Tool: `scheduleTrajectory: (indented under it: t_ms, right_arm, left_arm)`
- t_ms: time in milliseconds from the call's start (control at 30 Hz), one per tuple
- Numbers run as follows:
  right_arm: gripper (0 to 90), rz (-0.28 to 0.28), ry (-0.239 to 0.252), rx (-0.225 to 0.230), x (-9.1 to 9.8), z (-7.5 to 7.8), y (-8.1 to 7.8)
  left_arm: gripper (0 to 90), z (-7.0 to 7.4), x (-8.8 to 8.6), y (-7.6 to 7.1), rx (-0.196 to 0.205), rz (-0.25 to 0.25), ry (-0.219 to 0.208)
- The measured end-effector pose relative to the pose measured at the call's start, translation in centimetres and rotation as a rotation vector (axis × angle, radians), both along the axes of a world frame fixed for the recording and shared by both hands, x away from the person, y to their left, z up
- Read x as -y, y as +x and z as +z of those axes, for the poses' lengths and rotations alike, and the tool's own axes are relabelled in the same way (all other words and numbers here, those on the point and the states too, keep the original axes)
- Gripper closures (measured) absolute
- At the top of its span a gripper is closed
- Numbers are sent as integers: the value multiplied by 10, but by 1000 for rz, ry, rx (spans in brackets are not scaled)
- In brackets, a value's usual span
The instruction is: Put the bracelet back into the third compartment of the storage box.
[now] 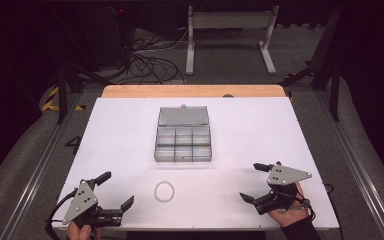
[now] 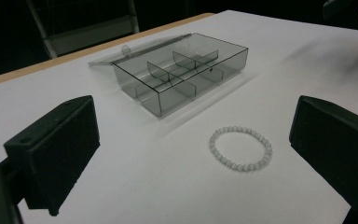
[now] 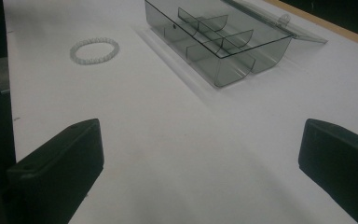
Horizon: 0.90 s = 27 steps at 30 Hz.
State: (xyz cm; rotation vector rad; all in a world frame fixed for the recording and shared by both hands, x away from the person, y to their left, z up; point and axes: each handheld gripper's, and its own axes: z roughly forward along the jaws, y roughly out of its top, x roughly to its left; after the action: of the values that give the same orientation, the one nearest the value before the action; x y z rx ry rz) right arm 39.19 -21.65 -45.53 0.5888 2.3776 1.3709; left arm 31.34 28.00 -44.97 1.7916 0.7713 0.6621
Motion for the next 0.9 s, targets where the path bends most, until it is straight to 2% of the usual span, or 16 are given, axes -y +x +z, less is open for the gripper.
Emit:
scheduleTrajectory:
  t_ms: [100, 200, 367, 700, 833, 900]
  right_arm:
    - [8, -2, -5, 1, -1, 0, 0]
    - [9, 4, -7, -1, -2, 0, -1]
    - [13, 10, -19, 4, -3, 1, -2]
    - [25, 17, -10, -13, -3, 2, -1]
    - [27, 22, -14, -16, -3, 3, -1]
    - [28, 25, -18, -17, -4, 3, -1]
  left_arm:
    - [20, 1, 0, -1, -6, -2, -8]
    - [18, 2, 0, -1, 8, -3, -6]
    - [18, 3, 2, -3, 23, 13, 16]
    - [25, 3, 0, -1, -4, -4, -18]
    - [25, 3, 0, -2, -5, -2, -21]
    - [25, 3, 0, -2, -4, 0, -9]
